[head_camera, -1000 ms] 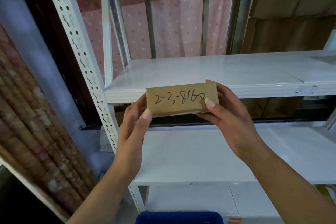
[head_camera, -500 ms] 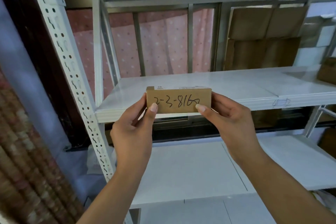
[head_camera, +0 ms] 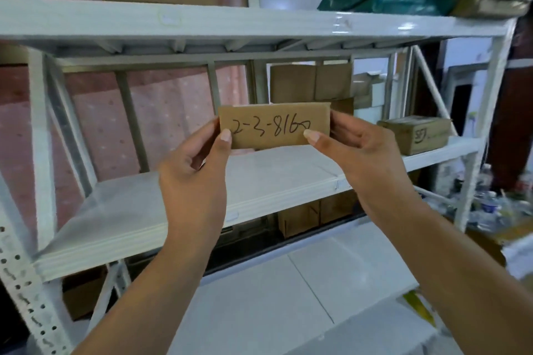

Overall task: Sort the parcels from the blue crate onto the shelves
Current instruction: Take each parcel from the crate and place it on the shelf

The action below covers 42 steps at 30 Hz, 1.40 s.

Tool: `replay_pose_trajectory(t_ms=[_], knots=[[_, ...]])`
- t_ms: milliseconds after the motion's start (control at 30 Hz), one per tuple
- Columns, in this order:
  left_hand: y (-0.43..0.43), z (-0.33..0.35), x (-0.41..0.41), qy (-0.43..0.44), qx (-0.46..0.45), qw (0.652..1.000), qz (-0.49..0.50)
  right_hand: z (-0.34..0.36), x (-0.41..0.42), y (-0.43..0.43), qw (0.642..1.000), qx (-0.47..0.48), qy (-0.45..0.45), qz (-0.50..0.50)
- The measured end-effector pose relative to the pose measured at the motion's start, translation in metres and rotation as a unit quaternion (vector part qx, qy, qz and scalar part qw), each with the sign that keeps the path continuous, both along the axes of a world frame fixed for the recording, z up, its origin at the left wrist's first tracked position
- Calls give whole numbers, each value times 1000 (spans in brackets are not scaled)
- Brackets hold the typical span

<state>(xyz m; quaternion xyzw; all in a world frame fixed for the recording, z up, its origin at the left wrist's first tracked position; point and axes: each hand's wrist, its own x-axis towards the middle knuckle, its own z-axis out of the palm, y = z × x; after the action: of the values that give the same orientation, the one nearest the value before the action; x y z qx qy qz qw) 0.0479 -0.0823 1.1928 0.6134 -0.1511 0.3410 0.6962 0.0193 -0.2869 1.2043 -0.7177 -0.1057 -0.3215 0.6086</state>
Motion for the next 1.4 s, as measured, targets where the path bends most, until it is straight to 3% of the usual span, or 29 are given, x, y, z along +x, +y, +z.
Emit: replay_pose_trajectory(t_ms=[400, 833, 1400], knots=[[-118, 63, 15, -46, 60, 996, -38, 58, 2, -121, 998, -24, -42, -33], [-262, 138, 90, -107, 41, 990, 85, 149, 117, -275, 993, -57, -107, 12], [-248, 218, 178, -148, 99, 970, 164, 223, 227, -264, 983, -52, -162, 63]])
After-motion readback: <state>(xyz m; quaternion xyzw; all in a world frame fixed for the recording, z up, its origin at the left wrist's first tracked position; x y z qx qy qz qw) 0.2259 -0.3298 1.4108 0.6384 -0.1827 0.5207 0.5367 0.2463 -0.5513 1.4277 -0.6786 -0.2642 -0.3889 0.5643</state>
